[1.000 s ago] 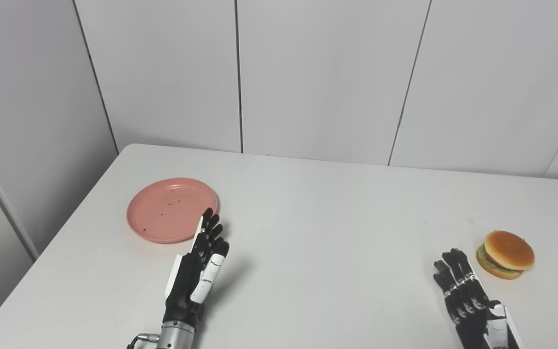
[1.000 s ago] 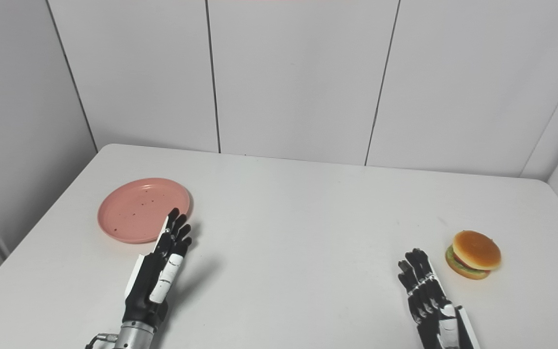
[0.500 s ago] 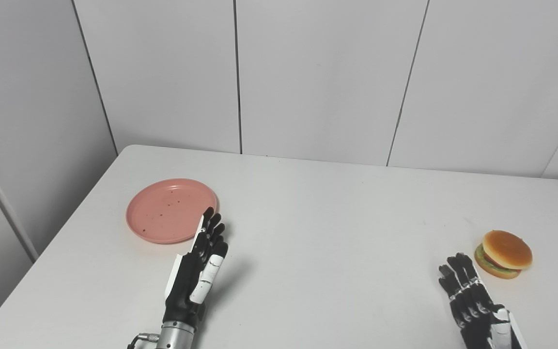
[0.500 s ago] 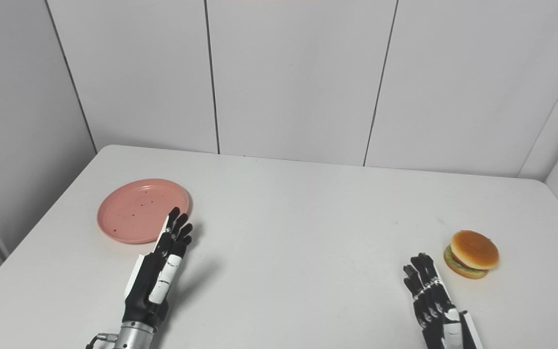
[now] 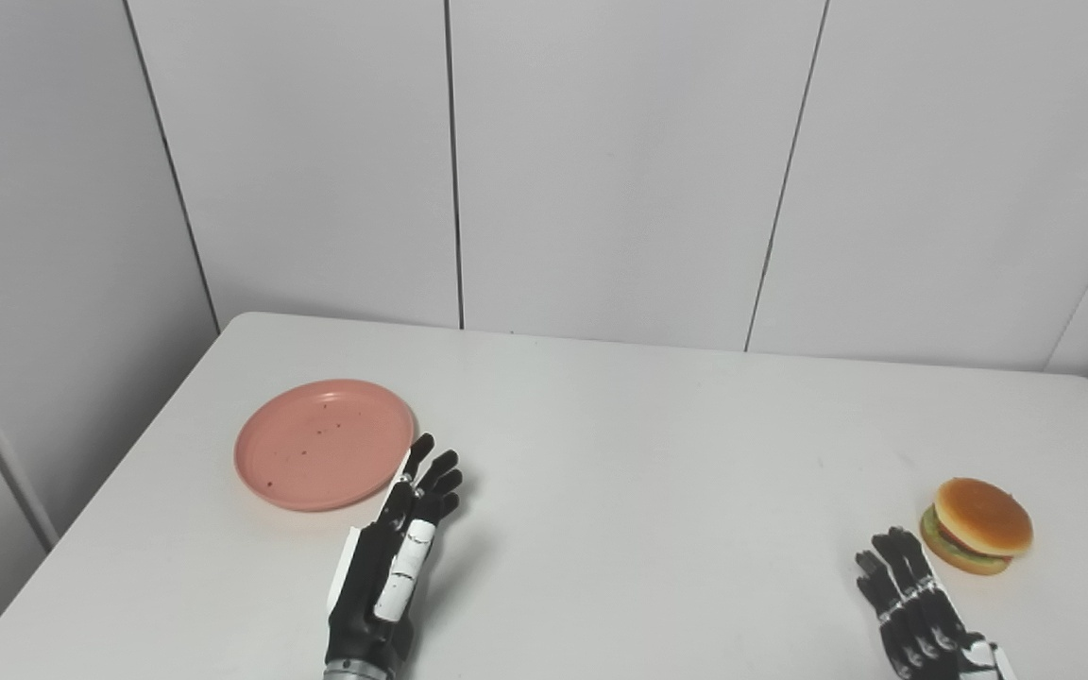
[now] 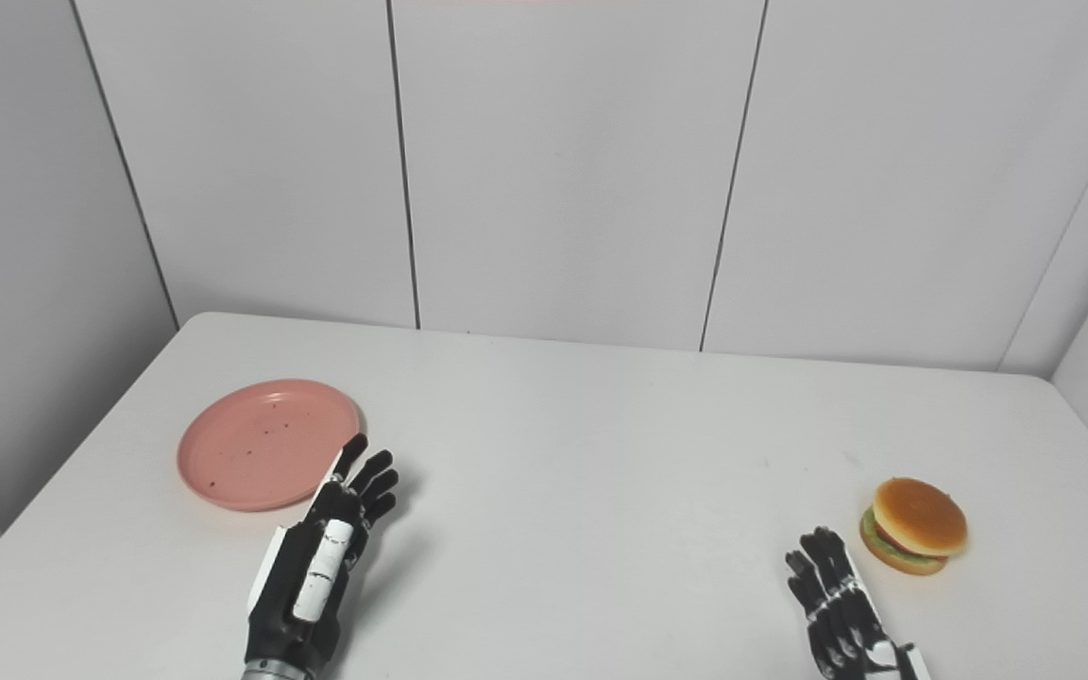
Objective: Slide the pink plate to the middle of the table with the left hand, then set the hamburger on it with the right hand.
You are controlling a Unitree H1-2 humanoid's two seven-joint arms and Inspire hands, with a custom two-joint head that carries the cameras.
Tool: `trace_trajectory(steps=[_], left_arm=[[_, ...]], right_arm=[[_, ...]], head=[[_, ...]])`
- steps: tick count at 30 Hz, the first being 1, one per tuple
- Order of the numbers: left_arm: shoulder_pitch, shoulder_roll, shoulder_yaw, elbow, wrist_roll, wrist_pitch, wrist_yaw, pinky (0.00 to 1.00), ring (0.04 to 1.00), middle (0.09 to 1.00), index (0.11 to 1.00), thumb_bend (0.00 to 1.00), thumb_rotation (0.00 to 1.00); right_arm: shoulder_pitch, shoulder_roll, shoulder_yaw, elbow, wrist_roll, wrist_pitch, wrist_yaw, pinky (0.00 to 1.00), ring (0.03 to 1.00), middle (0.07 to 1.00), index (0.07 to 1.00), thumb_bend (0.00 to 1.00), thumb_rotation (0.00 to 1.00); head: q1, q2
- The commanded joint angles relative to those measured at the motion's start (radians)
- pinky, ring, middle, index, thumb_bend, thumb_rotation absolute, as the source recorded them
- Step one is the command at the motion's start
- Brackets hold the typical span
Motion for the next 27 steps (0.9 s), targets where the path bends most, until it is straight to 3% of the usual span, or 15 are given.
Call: trace_trajectory(steps=[1,10,17,20,24,27], left_arm=[[-0.114,0.018,0.023,-0.046,0.0,-0.018,0.02,0.87,0.885,0.891,0.899,0.88,0.79],[-0.29,0.095,0.1,-0.004,-0.007,-0.01,0.043,0.88,0.897,0.908,0.869,0.95,0.81],[-0.397,0.197,0.178,0.068,-0.029,-0.021,0.048,0.86,0.883,0.89,0.842,0.88,0.83],[-0.435,0.25,0.204,0.125,-0.028,-0.034,0.044,0.85,0.881,0.89,0.836,0.87,0.82],[-0.487,0.321,0.231,0.232,-0.009,-0.069,0.046,0.9,0.908,0.906,0.86,0.94,0.84],[-0.52,0.365,0.248,0.302,-0.023,-0.084,0.041,0.89,0.886,0.868,0.848,0.96,0.84]], right_arm=[[-0.086,-0.047,-0.035,0.177,-0.01,0.024,-0.029,1.0,0.96,0.97,0.969,0.86,0.98],[-0.099,-0.042,-0.034,0.212,0.0,0.01,-0.032,1.0,0.961,0.968,0.967,0.85,0.97],[-0.095,-0.035,-0.032,0.203,0.001,0.013,-0.034,1.0,0.956,0.958,0.96,0.85,0.96],[-0.091,-0.034,-0.032,0.196,0.002,0.01,-0.032,1.0,0.954,0.959,0.959,0.86,0.96],[-0.088,-0.032,-0.032,0.185,0.002,0.011,-0.035,0.99,0.957,0.966,0.964,0.86,0.96],[-0.086,-0.028,-0.032,0.181,0.004,0.009,-0.035,0.99,0.952,0.96,0.96,0.85,0.96]], head=[[0.004,-0.003],[0.011,-0.016],[0.001,-0.009],[0.003,-0.004],[0.001,-0.001],[0.002,0.002]])
